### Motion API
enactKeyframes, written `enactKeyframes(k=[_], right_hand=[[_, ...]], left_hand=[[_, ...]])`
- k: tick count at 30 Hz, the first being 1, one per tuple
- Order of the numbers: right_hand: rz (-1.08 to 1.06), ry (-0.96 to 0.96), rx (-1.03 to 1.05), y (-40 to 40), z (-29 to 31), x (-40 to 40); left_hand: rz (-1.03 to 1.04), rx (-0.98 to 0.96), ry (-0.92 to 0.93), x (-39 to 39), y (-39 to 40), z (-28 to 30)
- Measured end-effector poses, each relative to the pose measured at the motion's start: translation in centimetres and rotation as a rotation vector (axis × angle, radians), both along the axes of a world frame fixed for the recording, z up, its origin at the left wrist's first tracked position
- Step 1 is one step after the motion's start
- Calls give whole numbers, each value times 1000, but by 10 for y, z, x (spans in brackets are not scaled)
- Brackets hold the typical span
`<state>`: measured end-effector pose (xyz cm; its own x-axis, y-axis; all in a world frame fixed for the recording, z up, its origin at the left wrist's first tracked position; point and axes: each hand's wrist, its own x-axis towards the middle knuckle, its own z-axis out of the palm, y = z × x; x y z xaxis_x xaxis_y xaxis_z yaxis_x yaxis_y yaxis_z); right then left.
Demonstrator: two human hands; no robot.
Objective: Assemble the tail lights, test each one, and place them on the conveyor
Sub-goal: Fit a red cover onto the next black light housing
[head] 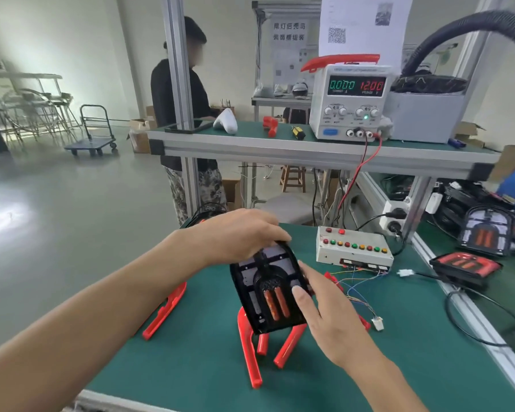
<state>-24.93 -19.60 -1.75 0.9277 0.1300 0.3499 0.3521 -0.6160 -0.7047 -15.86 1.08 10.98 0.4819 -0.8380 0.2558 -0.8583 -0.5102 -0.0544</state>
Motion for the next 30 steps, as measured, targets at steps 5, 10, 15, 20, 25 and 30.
enactKeyframes(k=[5,10,15,20,25,30], right_hand=[[-39,-59,102,17,-19,-10],[-24,-55,131,28,-36,-14],[-88,-92,209,41,-52,-17],[-358,-44,541,36,-78,-17],[-523,8,636,32,-101,-18],[-563,-53,610,33,-103,-21]], left_hand=[[-74,-140,19,-15,19,-7],[-100,-263,54,-19,42,-31],[64,-485,167,-25,57,-48],[836,-832,92,-34,106,-87],[1092,-153,204,-51,109,-154],[1194,66,162,-47,94,-177]])
